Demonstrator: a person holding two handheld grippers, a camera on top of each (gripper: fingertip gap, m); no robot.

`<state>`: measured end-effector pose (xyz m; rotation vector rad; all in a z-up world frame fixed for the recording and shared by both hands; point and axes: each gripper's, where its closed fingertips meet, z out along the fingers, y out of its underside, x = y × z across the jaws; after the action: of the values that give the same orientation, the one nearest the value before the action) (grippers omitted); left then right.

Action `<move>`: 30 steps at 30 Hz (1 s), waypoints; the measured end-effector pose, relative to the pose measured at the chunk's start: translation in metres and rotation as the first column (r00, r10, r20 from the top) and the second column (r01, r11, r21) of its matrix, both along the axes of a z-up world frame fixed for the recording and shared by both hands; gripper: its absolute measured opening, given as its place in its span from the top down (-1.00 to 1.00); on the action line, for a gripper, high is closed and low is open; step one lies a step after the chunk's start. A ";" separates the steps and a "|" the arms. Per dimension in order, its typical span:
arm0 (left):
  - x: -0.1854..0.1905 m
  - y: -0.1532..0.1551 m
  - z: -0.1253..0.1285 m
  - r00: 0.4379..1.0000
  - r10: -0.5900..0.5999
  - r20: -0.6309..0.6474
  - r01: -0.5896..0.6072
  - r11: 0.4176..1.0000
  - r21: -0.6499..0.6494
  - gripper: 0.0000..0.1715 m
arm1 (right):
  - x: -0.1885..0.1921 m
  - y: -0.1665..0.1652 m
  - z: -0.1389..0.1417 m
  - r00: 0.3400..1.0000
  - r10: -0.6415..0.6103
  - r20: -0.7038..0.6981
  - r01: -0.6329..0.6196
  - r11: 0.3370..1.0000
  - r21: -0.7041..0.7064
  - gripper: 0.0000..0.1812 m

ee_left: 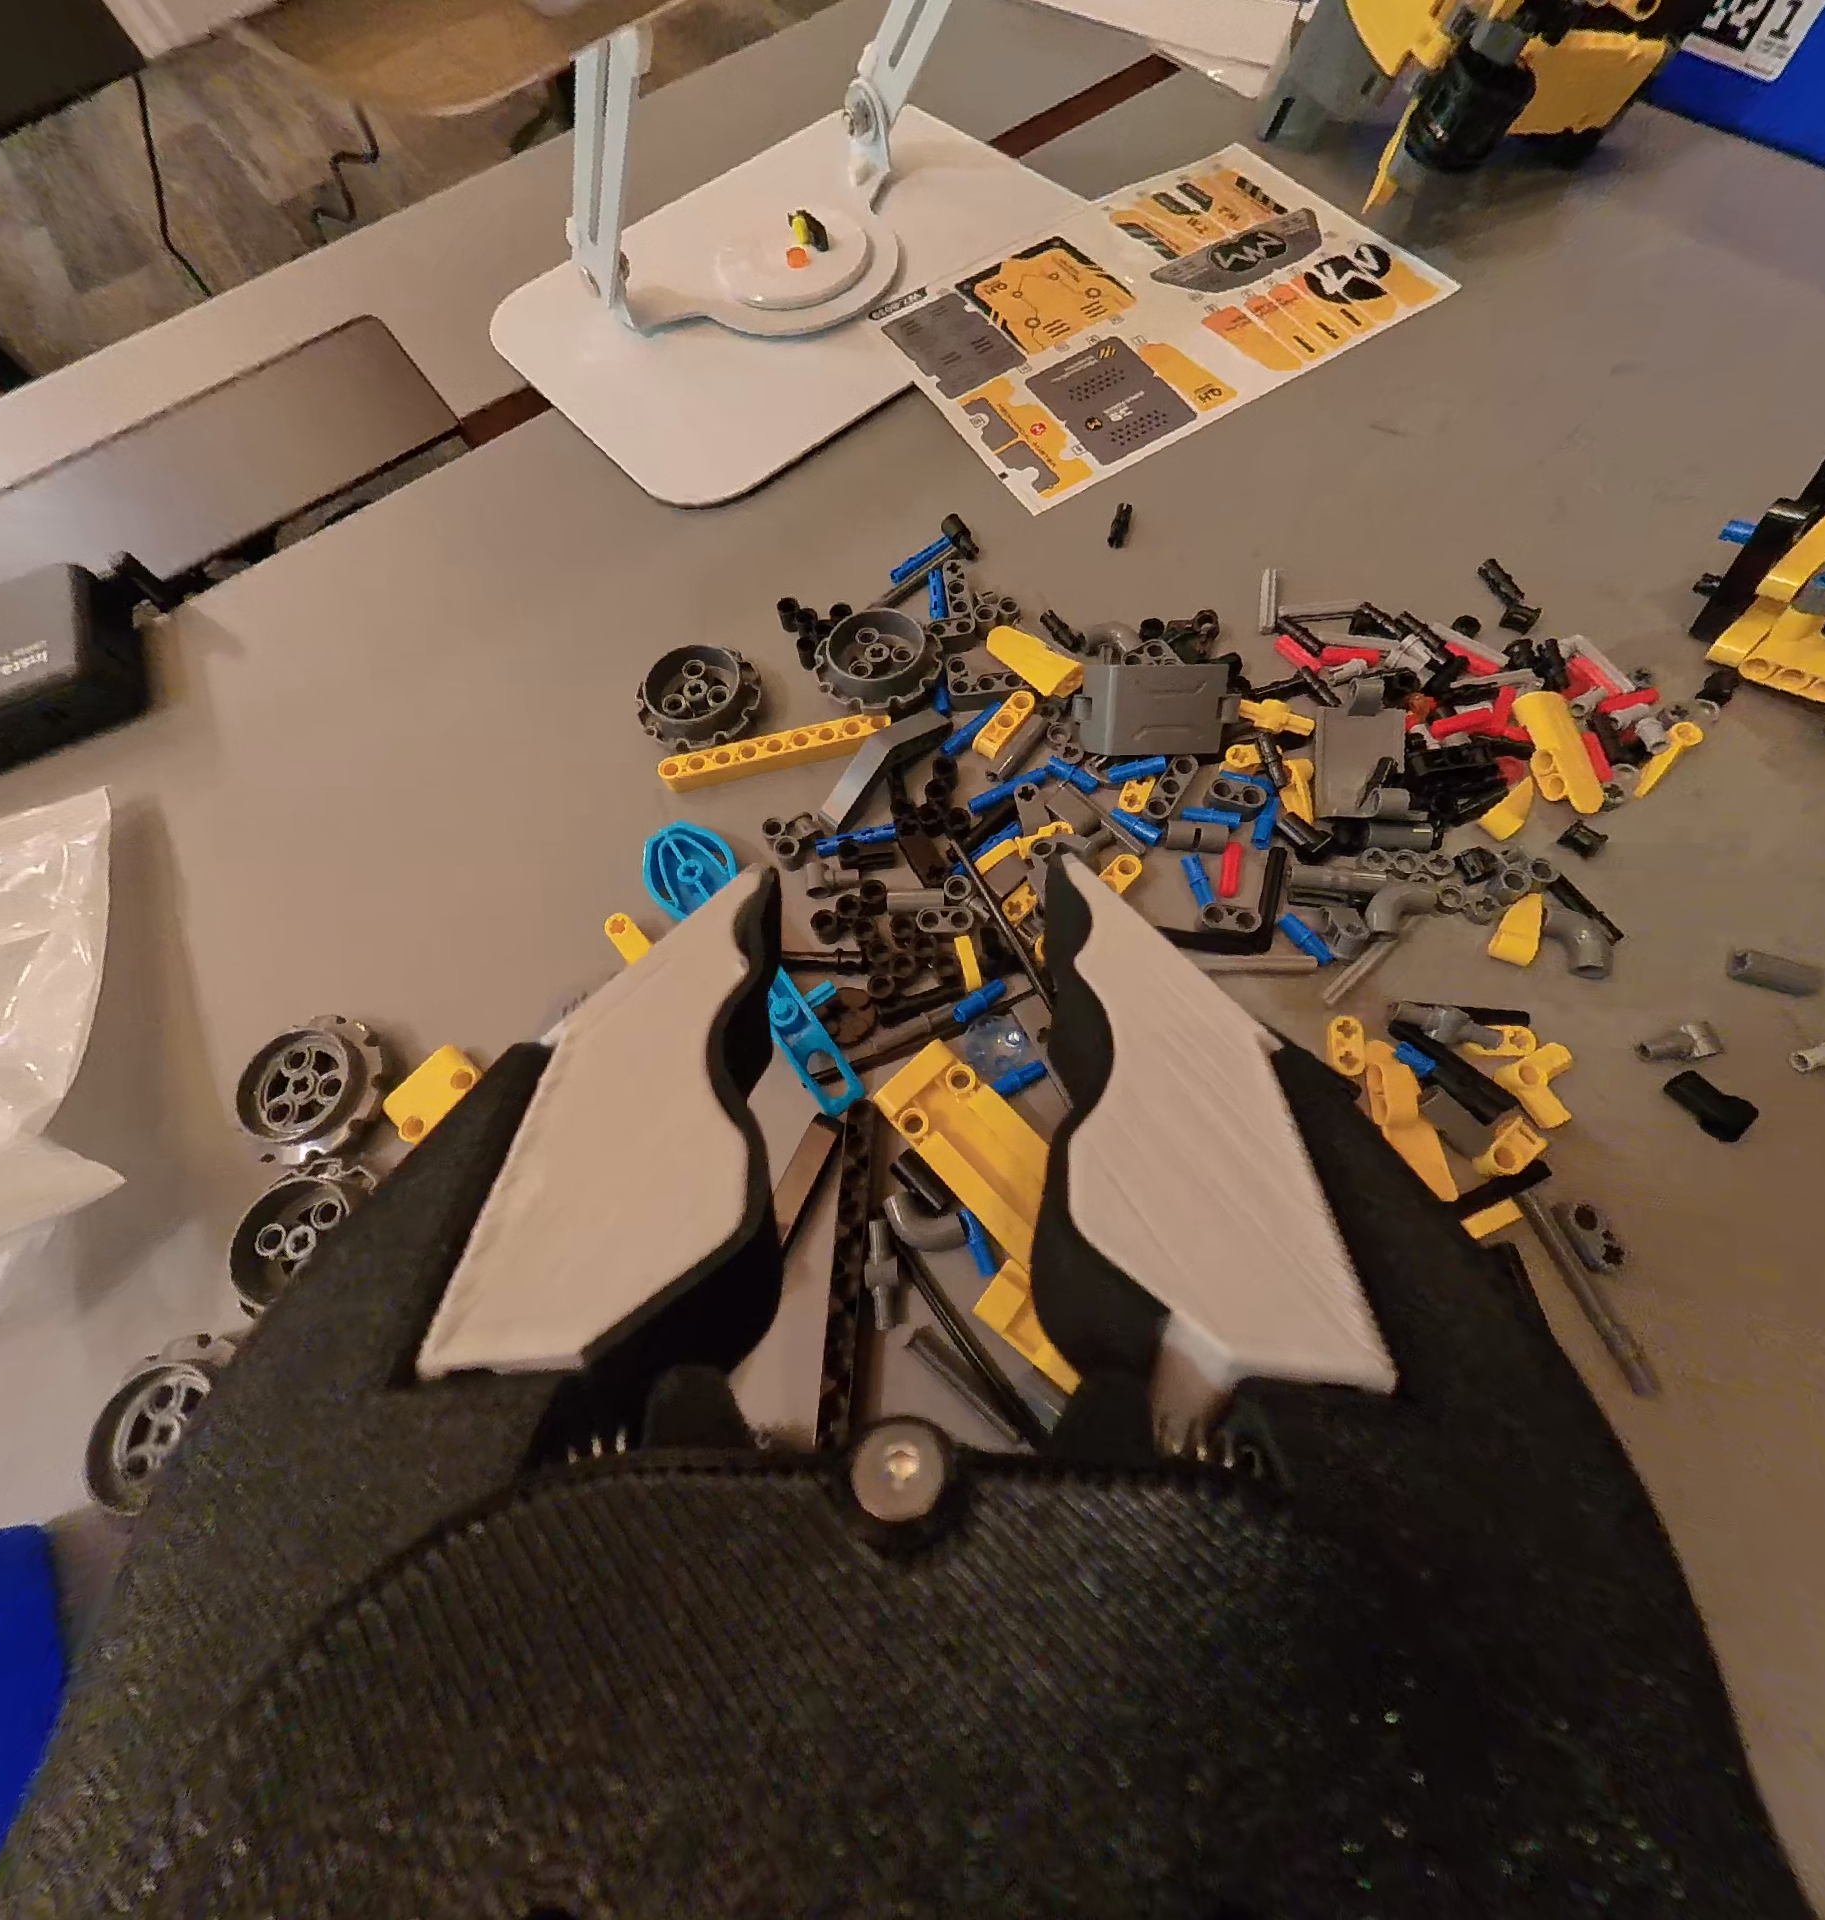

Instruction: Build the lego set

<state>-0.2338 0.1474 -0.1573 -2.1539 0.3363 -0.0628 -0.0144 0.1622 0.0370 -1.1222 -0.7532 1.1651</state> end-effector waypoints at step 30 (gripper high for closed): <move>0.011 0.001 0.032 0.990 -0.044 0.132 0.024 0.988 0.153 0.49 | -0.057 0.026 -0.254 0.236 0.186 0.954 0.095 0.973 -0.213 0.84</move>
<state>-0.2229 0.1488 -0.1255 -1.9827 0.2901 -0.1957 -0.0718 0.1882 -0.2175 -2.0971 -1.6630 0.4128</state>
